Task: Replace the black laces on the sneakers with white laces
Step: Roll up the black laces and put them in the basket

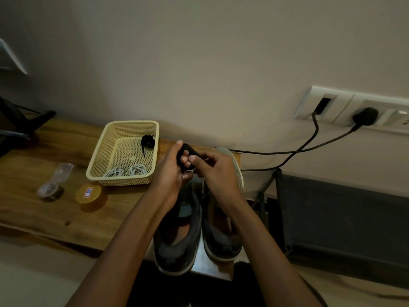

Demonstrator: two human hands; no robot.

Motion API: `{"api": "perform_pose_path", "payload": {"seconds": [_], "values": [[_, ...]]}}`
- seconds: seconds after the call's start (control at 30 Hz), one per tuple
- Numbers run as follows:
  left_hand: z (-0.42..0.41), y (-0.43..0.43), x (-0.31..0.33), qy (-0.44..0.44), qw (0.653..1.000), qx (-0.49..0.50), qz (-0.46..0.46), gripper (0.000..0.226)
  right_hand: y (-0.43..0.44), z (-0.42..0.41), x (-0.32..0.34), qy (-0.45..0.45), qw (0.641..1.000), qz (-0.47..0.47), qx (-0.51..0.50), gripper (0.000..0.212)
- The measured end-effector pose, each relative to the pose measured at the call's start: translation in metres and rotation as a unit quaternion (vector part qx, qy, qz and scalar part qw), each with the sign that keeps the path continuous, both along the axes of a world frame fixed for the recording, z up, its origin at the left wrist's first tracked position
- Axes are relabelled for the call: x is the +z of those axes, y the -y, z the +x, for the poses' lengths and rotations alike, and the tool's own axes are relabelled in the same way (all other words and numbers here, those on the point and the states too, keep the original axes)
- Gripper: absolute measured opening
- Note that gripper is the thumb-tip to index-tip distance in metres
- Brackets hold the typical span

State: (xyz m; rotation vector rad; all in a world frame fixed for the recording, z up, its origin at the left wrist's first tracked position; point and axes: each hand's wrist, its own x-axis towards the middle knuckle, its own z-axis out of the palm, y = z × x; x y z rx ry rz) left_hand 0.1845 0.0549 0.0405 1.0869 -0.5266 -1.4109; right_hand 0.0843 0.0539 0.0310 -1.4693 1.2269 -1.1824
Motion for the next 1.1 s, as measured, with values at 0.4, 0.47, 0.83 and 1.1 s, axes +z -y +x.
{"api": "perform_pose_path", "payload": {"seconds": [0.4,0.47,0.83,1.1], "values": [[-0.02,0.004,0.0,0.009,1.0,0.013,0.007,0.033,0.004,-0.003,-0.005,-0.125,0.983,-0.131,-0.046,0.013],[-0.017,0.004,0.0,-0.05,0.998,-0.027,0.003,0.031,0.008,-0.009,-0.002,-0.129,0.982,-0.136,-0.032,0.013],[-0.013,0.001,0.001,0.032,0.994,-0.081,-0.06,0.026,0.01,-0.01,-0.005,-0.107,0.987,-0.121,-0.013,0.011],[0.005,0.004,-0.011,0.349,0.931,-0.05,-0.089,0.039,0.005,0.001,-0.006,-0.043,0.998,-0.043,-0.013,0.01]]}}
